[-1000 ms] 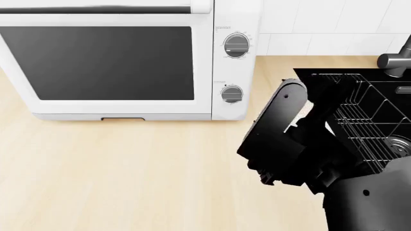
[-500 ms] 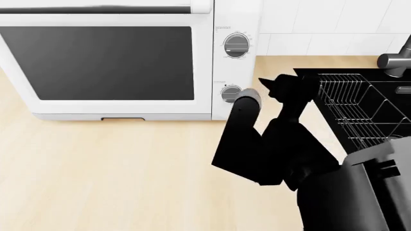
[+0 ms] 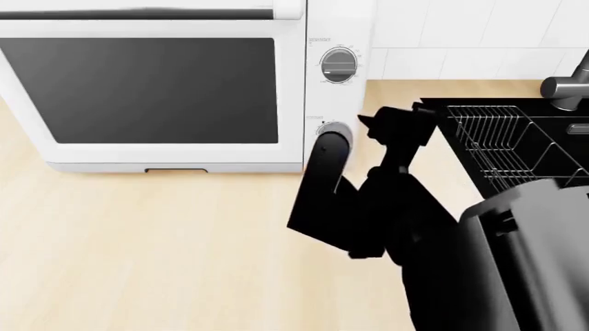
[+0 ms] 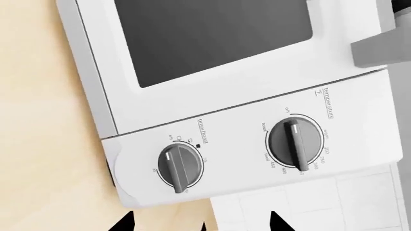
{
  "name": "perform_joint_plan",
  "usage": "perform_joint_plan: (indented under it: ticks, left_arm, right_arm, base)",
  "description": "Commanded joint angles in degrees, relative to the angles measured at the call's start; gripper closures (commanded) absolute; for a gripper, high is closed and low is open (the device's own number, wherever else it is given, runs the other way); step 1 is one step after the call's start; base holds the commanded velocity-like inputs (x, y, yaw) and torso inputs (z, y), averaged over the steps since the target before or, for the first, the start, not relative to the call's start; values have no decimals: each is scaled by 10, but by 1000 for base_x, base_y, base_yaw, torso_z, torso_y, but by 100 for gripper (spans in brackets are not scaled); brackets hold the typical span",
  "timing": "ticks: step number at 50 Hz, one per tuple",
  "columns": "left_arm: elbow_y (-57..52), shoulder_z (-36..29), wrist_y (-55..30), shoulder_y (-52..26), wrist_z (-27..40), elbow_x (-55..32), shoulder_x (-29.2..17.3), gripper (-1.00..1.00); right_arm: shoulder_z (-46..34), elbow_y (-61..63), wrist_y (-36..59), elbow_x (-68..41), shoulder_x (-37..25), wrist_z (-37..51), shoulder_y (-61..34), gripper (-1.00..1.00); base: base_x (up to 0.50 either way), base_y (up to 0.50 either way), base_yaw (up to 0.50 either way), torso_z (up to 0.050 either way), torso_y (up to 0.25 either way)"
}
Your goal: Turn on the toaster oven by setting the timer.
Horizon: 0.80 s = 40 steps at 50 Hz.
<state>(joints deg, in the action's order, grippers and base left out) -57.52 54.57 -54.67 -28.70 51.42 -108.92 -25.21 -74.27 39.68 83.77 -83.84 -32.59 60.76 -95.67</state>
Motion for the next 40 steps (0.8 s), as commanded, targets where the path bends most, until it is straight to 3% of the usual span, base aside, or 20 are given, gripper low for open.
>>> perform_joint_plan:
  ticks: [1,9,19,40]
  left_arm:
    - [2,3,-5,-1,-5,2,5,-100]
    - [2,4,-7,-2,-4,1,6,-100]
    - [3,9,-10,-1,-8,1,10,-100]
    - [5,12,-13,-3,-6,1,14,-100]
  right_arm:
    - [4,-13,-22,-14,-2,1,-7,-100]
    - [-1,-14,-26,-15,-2,2,-9,-100]
    - [-31,-75,1,-106,19,52,-28,-100]
    - [-64,-100,6,-122,47,56,-66,-100]
  base:
    - [0,0,0,0,0]
    - [0,0,0,0,0]
    - [0,0,0,0,0]
    - [0,0,0,0,0]
